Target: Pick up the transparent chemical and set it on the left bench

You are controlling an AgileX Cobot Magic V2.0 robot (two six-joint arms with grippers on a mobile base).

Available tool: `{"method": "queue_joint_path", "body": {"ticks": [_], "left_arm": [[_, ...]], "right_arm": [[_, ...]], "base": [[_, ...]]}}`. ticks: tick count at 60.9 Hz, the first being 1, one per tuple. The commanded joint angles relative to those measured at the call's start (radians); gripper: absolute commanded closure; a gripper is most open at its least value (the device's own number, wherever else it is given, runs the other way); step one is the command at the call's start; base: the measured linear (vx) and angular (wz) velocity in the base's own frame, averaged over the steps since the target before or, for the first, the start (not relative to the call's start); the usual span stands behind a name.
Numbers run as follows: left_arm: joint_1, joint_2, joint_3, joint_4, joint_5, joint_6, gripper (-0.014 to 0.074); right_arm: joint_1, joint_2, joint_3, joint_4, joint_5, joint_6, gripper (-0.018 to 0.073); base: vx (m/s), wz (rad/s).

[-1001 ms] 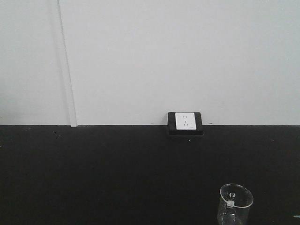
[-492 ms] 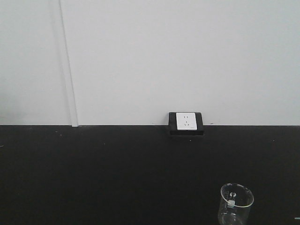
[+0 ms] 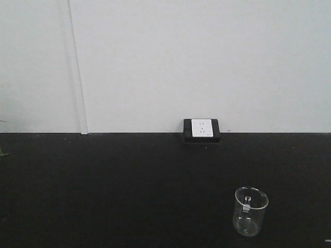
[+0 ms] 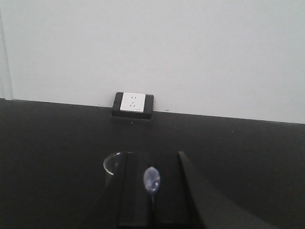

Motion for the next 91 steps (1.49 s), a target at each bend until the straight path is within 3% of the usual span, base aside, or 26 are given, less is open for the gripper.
{"method": "queue_joint_path", "body": {"ticks": [1, 64, 91], "left_arm": [[-0.002, -0.019, 0.016, -0.001, -0.078, -0.008, 0.06], [-0.002, -0.019, 0.016, -0.001, -0.078, -0.008, 0.06], [-0.002, -0.019, 0.016, -0.001, -0.078, -0.008, 0.06]], "right_arm": [[-0.002, 0.001, -0.029, 0.002, -0.071, -0.001, 0.0564], [-0.002, 0.0, -0.029, 0.002, -0.072, -0.001, 0.0564], [-0.002, -0.002, -0.029, 0.002, -0.072, -0.001, 0.0564]], "base": [[-0.25, -0.01], [-0.39, 0.0], [-0.26, 0.44]]}}
